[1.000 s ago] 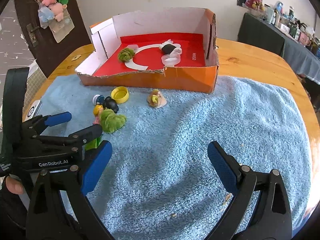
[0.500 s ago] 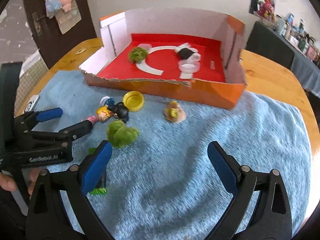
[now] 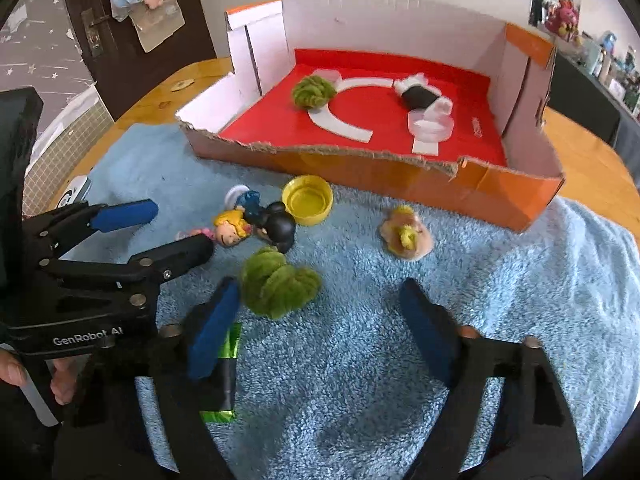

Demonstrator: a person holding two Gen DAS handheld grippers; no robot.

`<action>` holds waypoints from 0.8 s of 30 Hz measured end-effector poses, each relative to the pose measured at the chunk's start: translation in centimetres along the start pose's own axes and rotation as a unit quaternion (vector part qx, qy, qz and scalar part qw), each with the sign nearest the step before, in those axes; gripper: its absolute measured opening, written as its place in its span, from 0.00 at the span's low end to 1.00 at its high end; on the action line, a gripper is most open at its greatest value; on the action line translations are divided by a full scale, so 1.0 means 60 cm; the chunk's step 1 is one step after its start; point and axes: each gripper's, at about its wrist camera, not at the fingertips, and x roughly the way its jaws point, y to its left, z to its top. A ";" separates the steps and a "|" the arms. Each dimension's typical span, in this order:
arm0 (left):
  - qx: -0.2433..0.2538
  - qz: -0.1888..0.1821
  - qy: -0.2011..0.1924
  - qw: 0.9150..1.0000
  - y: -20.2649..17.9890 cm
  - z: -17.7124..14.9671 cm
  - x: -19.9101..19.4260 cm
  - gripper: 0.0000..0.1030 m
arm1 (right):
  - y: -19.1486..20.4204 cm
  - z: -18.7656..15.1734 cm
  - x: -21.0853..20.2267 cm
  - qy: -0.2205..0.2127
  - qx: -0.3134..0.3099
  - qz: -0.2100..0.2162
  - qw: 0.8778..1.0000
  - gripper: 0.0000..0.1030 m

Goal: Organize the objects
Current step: 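Close the right tool on the green ball while the left tool closes on the doll, then lift and carry the green ball and the doll over the red-floored box with both tools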

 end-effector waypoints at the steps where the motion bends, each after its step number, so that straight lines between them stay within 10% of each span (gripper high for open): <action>1: 0.007 -0.002 0.000 1.000 -0.005 0.001 0.001 0.70 | -0.003 -0.002 0.001 -0.002 0.000 0.003 1.000 0.61; 9: 0.043 -0.018 0.000 0.999 -0.034 0.008 0.012 0.62 | -0.007 -0.005 -0.008 -0.008 0.003 0.040 0.999 0.29; 16: 0.055 -0.049 -0.001 0.997 -0.053 0.007 0.009 0.20 | -0.004 -0.001 -0.017 -0.017 0.008 0.046 0.999 0.28; 24: 0.032 -0.073 0.003 0.997 -0.044 -0.001 0.002 0.19 | -0.007 -0.004 -0.030 -0.023 0.015 0.047 0.998 0.28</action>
